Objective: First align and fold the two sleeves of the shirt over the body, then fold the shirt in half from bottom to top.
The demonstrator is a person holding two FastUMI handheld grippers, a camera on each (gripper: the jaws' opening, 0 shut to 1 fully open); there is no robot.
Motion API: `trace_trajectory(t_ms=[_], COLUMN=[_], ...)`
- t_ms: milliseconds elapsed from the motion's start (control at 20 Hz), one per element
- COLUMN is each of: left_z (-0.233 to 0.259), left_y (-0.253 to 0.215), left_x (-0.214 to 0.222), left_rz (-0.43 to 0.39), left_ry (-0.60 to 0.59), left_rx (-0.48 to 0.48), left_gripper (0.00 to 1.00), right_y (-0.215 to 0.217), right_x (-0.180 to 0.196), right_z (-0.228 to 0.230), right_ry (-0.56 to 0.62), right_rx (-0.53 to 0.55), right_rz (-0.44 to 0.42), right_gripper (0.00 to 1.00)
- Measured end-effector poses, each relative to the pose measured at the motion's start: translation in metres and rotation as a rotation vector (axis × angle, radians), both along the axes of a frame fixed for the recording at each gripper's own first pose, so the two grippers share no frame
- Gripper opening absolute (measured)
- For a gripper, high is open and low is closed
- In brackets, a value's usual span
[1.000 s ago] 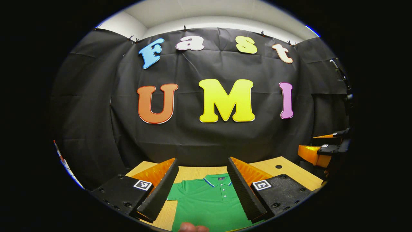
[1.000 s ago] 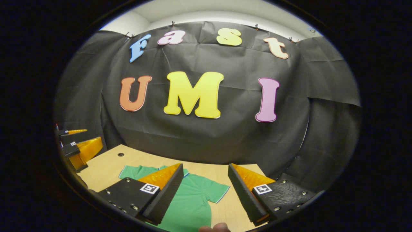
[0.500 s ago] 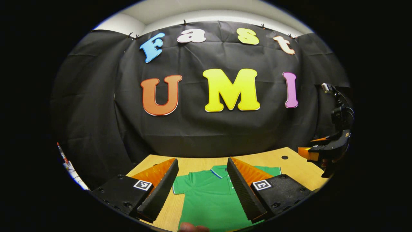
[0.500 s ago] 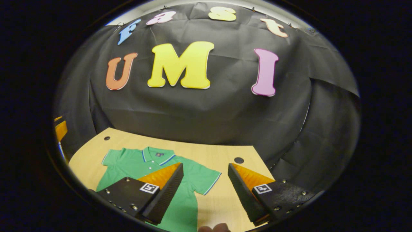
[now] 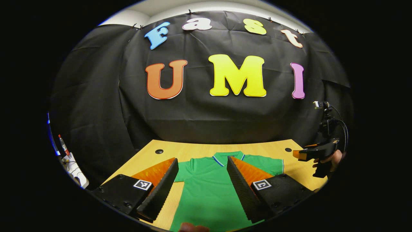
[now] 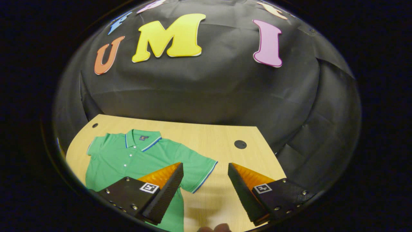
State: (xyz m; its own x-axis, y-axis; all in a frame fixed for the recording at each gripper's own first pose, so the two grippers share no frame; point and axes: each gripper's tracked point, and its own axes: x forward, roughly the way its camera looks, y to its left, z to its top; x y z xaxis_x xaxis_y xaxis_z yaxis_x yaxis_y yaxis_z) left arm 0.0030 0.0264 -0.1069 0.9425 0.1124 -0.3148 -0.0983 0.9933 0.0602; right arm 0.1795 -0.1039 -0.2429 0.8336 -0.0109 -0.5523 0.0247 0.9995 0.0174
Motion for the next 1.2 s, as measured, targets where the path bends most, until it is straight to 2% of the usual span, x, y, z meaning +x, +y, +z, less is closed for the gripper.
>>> trace_trajectory(t_ms=[500,900,1200], left_z=[-0.037,-0.065,-0.074], left_y=[-0.012,-0.001,0.005], left_x=[-0.006,-0.016,-0.02], left_rz=[0.042,0.112,0.141], left_ry=[0.085,0.157,0.176], left_rx=[0.005,0.003,0.005], left_gripper=[0.98,0.98,0.98], right_y=[0.006,0.002,0.003], right_x=[0.056,0.075,0.087], right_z=[-0.079,-0.123,-0.137], right_ry=[0.095,0.155,0.166], right_rx=[-0.032,-0.028,-0.02], right_rz=[0.058,0.055,0.069], right_gripper=[0.92,0.91,0.93])
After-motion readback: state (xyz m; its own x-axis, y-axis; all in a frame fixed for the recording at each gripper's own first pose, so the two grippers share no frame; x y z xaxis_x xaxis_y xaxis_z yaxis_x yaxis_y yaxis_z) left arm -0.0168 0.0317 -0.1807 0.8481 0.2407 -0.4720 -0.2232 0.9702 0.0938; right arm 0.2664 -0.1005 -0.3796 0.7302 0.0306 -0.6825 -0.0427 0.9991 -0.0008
